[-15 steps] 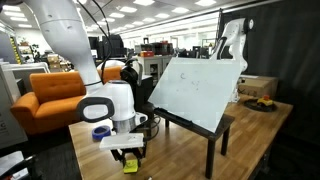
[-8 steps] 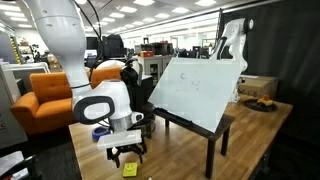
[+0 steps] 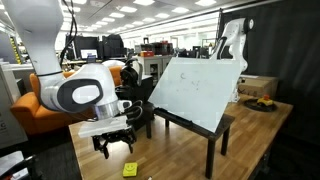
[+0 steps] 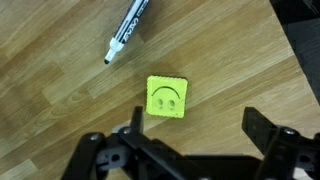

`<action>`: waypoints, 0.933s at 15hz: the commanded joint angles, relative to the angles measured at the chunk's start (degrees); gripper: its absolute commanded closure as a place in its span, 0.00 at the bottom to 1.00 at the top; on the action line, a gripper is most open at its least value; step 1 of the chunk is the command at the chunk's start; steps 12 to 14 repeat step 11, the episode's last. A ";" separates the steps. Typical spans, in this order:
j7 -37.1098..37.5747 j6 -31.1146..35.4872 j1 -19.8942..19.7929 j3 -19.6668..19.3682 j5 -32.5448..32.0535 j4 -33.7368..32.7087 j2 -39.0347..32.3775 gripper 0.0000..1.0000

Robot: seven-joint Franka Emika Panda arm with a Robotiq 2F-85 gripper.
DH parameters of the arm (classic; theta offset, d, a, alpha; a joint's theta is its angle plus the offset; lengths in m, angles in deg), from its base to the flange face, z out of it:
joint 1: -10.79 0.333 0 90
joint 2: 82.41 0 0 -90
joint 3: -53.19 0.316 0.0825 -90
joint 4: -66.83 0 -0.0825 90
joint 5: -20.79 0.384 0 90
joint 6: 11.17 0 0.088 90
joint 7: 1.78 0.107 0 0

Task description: Use the yellow eraser to clean the whiteboard

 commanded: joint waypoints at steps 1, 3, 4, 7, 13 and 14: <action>6.19 -0.70 0.62 -1.88 -7.37 3.82 6.65 0.00; 10.27 -3.49 0.00 -1.26 -10.24 4.36 9.56 0.00; 10.46 -1.38 -2.48 0.86 -11.73 2.58 6.38 0.00; 12.29 -2.94 -3.40 1.73 -12.97 3.44 8.81 0.00; 12.30 -2.96 -3.44 1.74 -12.96 3.56 8.84 0.00; 12.30 -2.96 -3.44 1.74 -12.96 3.56 8.84 0.00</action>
